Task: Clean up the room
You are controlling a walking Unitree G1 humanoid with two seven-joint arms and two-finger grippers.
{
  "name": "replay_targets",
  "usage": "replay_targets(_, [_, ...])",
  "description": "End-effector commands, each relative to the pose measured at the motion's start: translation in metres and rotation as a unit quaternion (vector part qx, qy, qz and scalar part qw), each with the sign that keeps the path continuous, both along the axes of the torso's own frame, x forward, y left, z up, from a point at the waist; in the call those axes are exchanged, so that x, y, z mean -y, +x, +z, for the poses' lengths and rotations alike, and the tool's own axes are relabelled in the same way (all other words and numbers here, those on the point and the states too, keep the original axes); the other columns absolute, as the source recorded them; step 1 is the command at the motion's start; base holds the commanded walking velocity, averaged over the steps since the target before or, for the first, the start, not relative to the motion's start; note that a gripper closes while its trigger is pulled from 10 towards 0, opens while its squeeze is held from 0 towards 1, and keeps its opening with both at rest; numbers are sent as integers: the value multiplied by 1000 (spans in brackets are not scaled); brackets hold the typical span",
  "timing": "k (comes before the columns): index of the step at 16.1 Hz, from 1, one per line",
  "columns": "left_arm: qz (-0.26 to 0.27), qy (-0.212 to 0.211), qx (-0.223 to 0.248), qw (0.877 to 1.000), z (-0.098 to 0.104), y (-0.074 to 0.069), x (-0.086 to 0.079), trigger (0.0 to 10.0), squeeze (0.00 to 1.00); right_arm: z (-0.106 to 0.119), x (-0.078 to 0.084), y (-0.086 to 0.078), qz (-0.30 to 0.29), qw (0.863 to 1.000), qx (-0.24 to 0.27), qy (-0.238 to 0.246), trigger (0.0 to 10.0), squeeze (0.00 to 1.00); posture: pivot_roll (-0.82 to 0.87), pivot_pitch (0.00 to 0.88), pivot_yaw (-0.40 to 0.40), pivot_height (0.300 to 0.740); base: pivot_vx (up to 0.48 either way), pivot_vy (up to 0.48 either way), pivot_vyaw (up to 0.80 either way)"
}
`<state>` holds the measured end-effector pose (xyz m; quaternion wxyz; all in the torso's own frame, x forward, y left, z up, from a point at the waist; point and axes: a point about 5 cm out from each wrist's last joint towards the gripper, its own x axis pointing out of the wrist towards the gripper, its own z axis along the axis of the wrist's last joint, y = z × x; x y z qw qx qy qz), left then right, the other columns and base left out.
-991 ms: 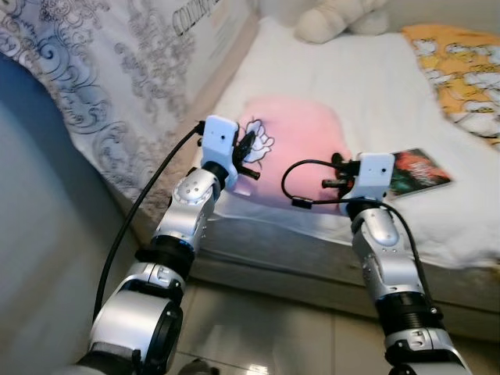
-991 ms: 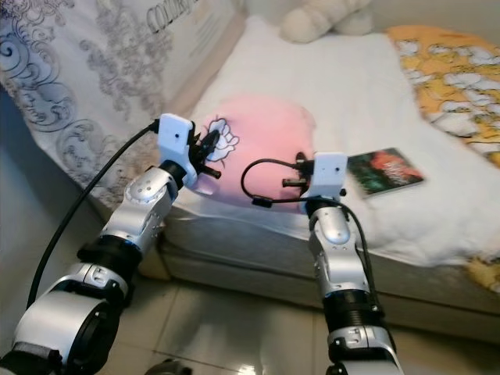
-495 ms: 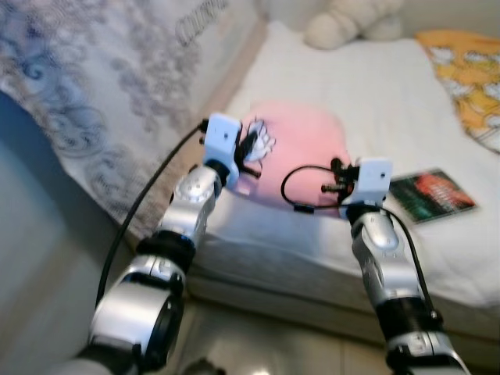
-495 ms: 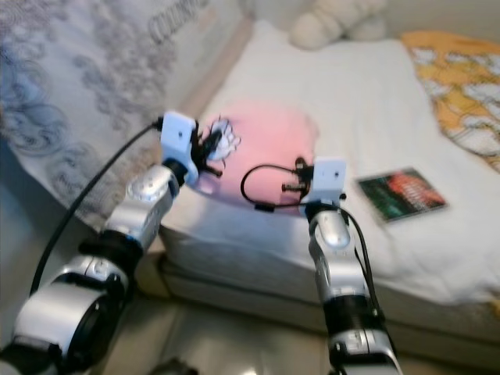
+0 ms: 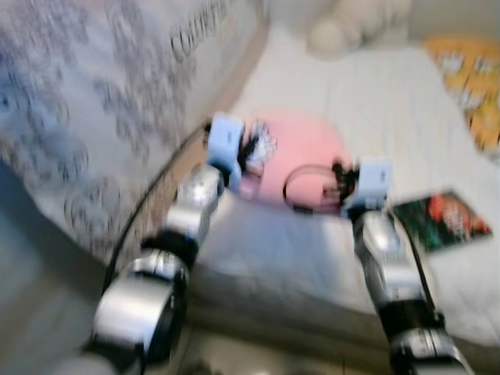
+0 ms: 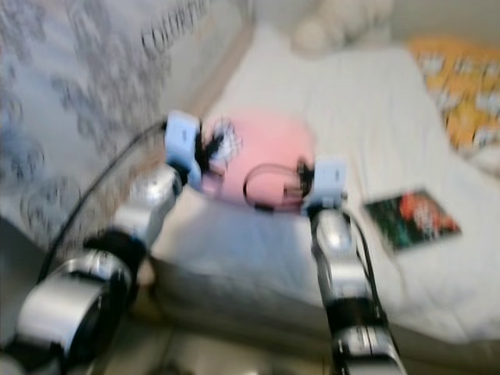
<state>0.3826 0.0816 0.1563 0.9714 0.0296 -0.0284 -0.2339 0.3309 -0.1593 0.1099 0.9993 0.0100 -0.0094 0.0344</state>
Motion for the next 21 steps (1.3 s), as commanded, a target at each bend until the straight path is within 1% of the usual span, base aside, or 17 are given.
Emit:
replay_targets(1, [64,-5,34,997,18,10,-29,10000,0,6,7,7,-10,1000,8,5,10000,0,37,0,-20,740,439,0,0])
replay_targets(3, [80,-9,20,997,17,14,-30,10000,0,12,2,23,16,1000,-5,2,10000,0,42,0,-47,740,439,0,0])
replay_targets(5, [102,-15,13,995,17,16,-24,10000,0,7,2,38,38,998,-56,11,10000,0,32,0,-105,740,373,0,0])
replay_targets(6, [117,-8,10,993,15,16,-26,10000,0,5,2,40,43,997,-66,7,10000,0,28,0,-114,740,0,0,0])
replay_targets(7, [156,4,-10,988,5,16,-36,10000,0,-5,-6,41,70,992,-103,-5,10000,0,17,23,-130,740,0,0,0])
replay_targets(8, [178,13,-31,983,-5,14,-43,10000,0,-14,-14,39,91,988,-127,-13,10000,0,16,30,-133,740,0,0,0])
replay_targets(9, [188,15,-44,981,-13,12,-45,10000,0,-21,-18,36,104,984,-144,-19,10000,0,16,44,-140,740,0,0,0])
replay_targets(11, [208,30,-50,976,-23,8,-52,10000,0,-27,-26,34,123,979,-158,-29,10000,0,24,55,-149,740,0,0,0])
replay_targets(12, [222,36,-45,973,-25,6,-57,10000,0,-27,-30,34,137,978,-155,-40,10000,0,28,61,-153,740,0,0,0])
replay_targets(13, [257,33,-20,966,-17,8,-71,10000,0,-19,-35,37,150,978,-134,-60,10000,0,38,66,-156,740,0,0,0])
replay_targets(14, [278,18,16,960,-1,12,-80,10000,0,-2,-37,46,144,983,-103,-48,10000,0,41,66,-157,740,0,0,0])
replay_targets(15, [290,5,61,955,19,15,-84,10000,0,19,-37,55,133,988,-66,-33,10000,0,56,64,-161,740,0,0,0])
replay_targets(17, [307,-2,104,946,32,15,-90,10000,0,38,-44,61,142,989,-26,-13,10000,0,76,59,-155,740,0,0,0])
replay_targets(18, [319,7,107,942,28,12,-95,10000,0,38,-50,60,165,986,-23,-20,10000,0,78,57,-150,740,0,0,0])
replay_targets(19, [319,24,86,943,15,9,-98,10000,0,31,-51,58,176,983,-37,-42,10000,0,84,60,-149,740,0,0,0])
replay_targets(20, [309,49,55,948,-3,5,-96,10000,0,21,-48,55,169,983,-58,-51,10000,0,86,63,-153,740,0,0,0])
replay_targets(21, [305,61,41,950,-11,3,-95,10000,0,16,-46,53,165,983,-69,-51,10000,0,86,63,-153,740,0,0,0])
